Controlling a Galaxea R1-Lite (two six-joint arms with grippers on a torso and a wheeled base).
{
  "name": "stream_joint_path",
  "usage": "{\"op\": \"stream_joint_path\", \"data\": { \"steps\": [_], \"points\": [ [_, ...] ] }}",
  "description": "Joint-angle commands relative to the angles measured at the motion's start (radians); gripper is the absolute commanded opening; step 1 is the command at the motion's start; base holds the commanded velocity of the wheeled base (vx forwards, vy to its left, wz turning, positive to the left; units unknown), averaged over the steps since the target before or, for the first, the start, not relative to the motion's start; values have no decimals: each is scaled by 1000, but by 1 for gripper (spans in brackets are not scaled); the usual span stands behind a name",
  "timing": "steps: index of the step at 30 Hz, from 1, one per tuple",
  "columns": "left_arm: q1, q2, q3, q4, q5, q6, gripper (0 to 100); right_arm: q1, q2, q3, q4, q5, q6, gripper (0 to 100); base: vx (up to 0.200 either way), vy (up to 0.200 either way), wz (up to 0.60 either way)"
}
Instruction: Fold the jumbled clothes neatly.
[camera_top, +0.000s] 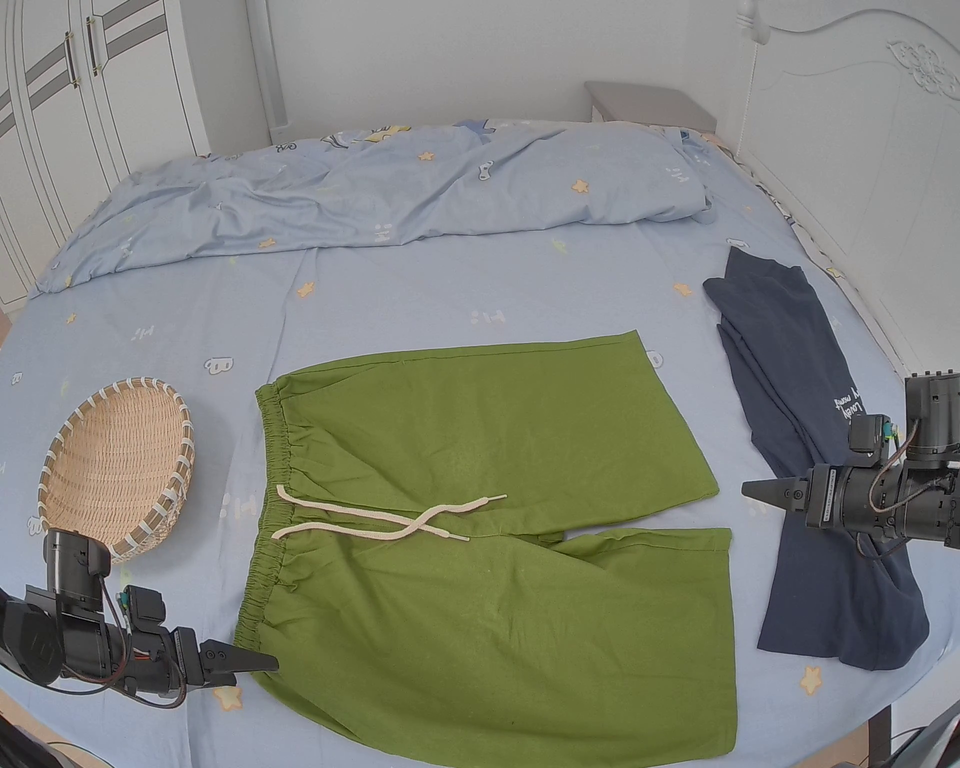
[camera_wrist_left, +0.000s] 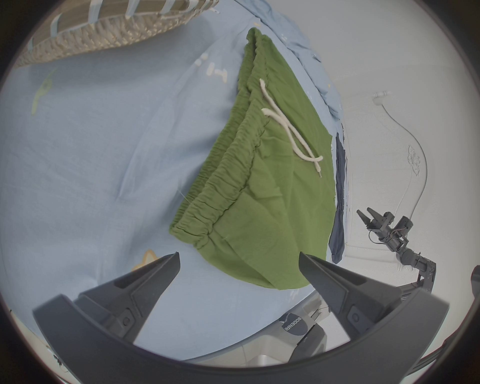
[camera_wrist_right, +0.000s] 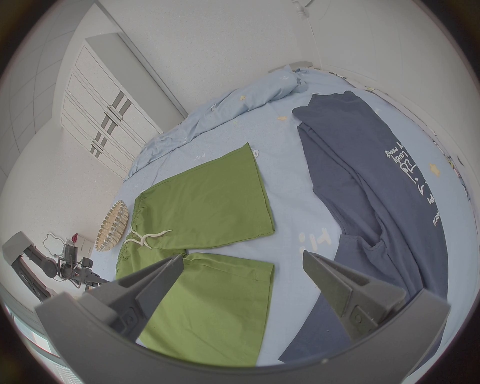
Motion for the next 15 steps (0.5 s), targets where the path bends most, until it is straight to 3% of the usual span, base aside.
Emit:
{"op": "stream_joint_path", "data": {
  "steps": [1, 15],
  "points": [
    [10, 172, 27, -83, 8, 45, 100, 0, -24, 4, -5, 0, 3, 100, 0, 0, 0],
    [12, 259, 68, -330, 2, 34, 100, -8, -39, 0, -5, 0, 4, 100, 0, 0, 0]
  ]
}}
